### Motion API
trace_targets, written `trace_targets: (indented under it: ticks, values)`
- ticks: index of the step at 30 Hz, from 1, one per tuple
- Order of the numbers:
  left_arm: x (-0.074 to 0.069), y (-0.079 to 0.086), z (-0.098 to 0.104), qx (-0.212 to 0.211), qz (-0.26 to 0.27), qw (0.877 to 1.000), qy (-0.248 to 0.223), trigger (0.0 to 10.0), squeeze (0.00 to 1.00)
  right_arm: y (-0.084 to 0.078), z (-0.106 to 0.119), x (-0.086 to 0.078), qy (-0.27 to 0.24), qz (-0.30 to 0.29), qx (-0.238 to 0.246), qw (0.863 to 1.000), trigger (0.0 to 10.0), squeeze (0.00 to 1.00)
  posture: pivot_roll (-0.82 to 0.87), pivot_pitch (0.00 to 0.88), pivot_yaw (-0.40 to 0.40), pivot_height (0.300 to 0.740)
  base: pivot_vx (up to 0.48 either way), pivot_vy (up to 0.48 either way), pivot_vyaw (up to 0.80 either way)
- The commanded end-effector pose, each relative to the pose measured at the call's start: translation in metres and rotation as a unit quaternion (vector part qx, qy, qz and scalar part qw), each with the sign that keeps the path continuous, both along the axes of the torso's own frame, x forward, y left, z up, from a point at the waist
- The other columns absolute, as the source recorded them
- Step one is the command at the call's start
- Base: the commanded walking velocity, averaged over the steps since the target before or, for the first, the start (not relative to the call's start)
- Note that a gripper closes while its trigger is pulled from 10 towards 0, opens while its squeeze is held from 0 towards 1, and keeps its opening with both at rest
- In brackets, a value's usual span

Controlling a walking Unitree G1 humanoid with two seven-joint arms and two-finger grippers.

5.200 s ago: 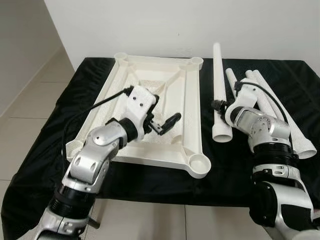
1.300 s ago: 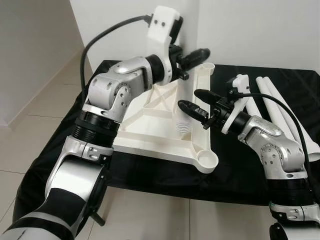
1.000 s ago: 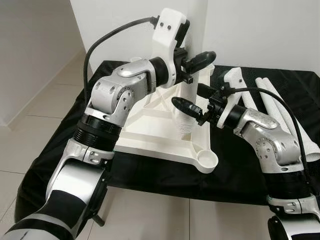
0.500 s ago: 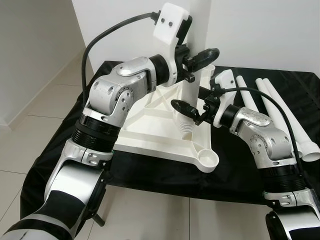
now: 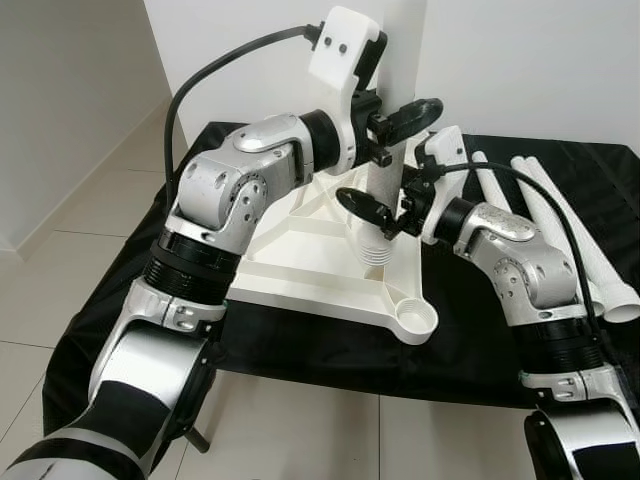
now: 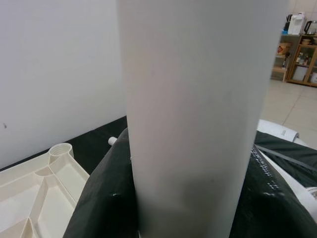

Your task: Building children table

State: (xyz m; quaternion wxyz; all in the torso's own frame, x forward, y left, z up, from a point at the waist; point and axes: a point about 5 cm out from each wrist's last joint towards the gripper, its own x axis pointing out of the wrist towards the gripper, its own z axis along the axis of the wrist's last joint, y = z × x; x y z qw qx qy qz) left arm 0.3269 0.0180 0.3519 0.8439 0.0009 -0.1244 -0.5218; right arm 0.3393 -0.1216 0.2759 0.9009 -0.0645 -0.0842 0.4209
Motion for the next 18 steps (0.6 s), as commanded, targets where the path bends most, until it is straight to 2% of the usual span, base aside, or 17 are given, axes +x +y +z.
trace_targets:
  ticks: [1,2,3,5,9,14,15,16,17,18]
  values:
    - [-0.0095,-0.004,0.0039,0.013,-0.063,0.998,-0.019,10.0,0.0,0.0043,0.0012,0.0003,-0.004,0.008,-0.006,1.0,7.3,0.0,-0.14,0.026,0.058,0.74,0.0,0.0,0.0]
    - [-0.0094,-0.0042,0.004,0.013,-0.064,0.998,-0.019,10.0,0.0,0.0044,0.0009,0.0005,-0.003,0.008,-0.007,1.0,5.4,0.0,-0.14,0.026,0.058,0.74,0.0,0.0,0.0]
    - [-0.0094,-0.0042,0.0041,0.013,-0.064,0.998,-0.019,10.0,0.0,0.0047,0.0004,0.0005,-0.002,0.009,-0.007,1.0,4.9,0.0,-0.14,0.026,0.058,0.74,0.0,0.0,0.0]
    - [-0.0094,-0.0042,0.0041,0.013,-0.064,0.998,-0.019,10.0,0.0,0.0047,0.0004,0.0005,-0.002,0.009,-0.007,1.0,4.9,0.0,-0.14,0.026,0.058,0.74,0.0,0.0,0.0]
    - [-0.0104,-0.0049,0.0057,0.011,-0.065,0.998,-0.02,10.0,0.0,0.0035,-0.0041,0.0007,0.009,0.008,-0.01,1.0,0.0,0.0,-0.14,0.027,0.057,0.74,0.0,0.0,0.0]
    - [-0.0105,-0.0052,0.0062,0.011,-0.067,0.997,-0.02,10.0,0.0,0.002,-0.0069,0.0009,0.015,0.003,-0.015,1.0,0.0,0.0,-0.14,0.029,0.059,0.74,0.0,0.0,0.0]
    - [-0.0105,-0.0053,0.0063,0.011,-0.067,0.997,-0.021,10.0,0.0,0.0011,-0.0077,0.0012,0.016,0.001,-0.018,1.0,4.0,0.0,-0.14,0.032,0.061,0.74,0.0,0.0,0.0]
    - [-0.0105,-0.0054,0.0063,0.012,-0.067,0.997,-0.021,10.0,0.0,0.0004,-0.0082,0.0013,0.017,-0.001,-0.022,1.0,7.1,0.0,-0.14,0.032,0.061,0.74,0.0,0.0,0.0]
    - [-0.0105,-0.0054,0.0063,0.012,-0.067,0.997,-0.021,10.0,0.0,0.0004,-0.0082,0.0013,0.017,-0.001,-0.022,1.0,7.1,0.0,-0.14,0.032,0.061,0.74,0.0,0.0,0.0]
    - [-0.0106,-0.0055,0.0064,0.012,-0.068,0.997,-0.022,10.0,0.0,-0.0002,-0.0087,0.0016,0.017,-0.002,-0.024,1.0,10.0,0.0,-0.14,0.033,0.061,0.74,0.0,0.0,0.0]
